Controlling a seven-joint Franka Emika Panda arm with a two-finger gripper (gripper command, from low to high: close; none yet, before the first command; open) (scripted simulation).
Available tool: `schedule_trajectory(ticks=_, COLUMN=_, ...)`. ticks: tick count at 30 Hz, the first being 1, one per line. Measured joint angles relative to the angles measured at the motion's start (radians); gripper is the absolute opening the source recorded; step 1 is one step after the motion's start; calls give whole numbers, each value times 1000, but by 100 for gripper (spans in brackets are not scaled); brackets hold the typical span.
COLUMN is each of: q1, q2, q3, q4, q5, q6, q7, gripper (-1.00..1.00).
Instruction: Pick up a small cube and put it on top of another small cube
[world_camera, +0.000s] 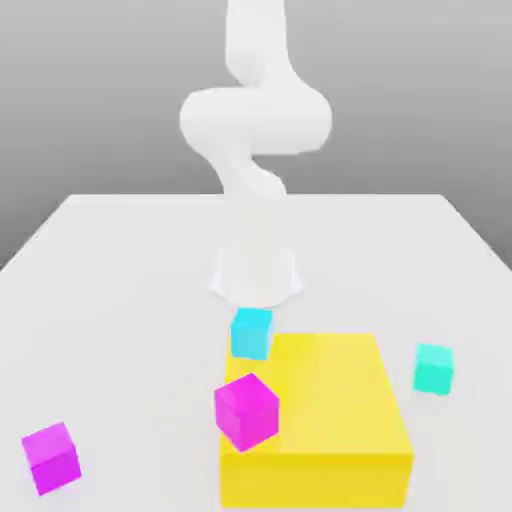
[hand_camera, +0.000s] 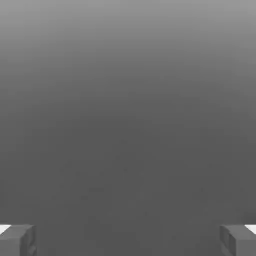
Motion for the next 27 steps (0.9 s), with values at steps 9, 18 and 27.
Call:
schedule_trajectory(ticks=9, q1=237, q2=315, q3=59, q4=-179, q5=68, q6=196, q7=-249, gripper=0)
schedule_trajectory(ticks=18, q1=413, q2=622, q3=180, q4=-355, q5=53, q6=391, q7=-432, gripper=0)
schedule_trajectory(ticks=27, q1=561, q2=942, q3=111, q4=-402, q5=-183, q6=622, q7=-352, gripper=0)
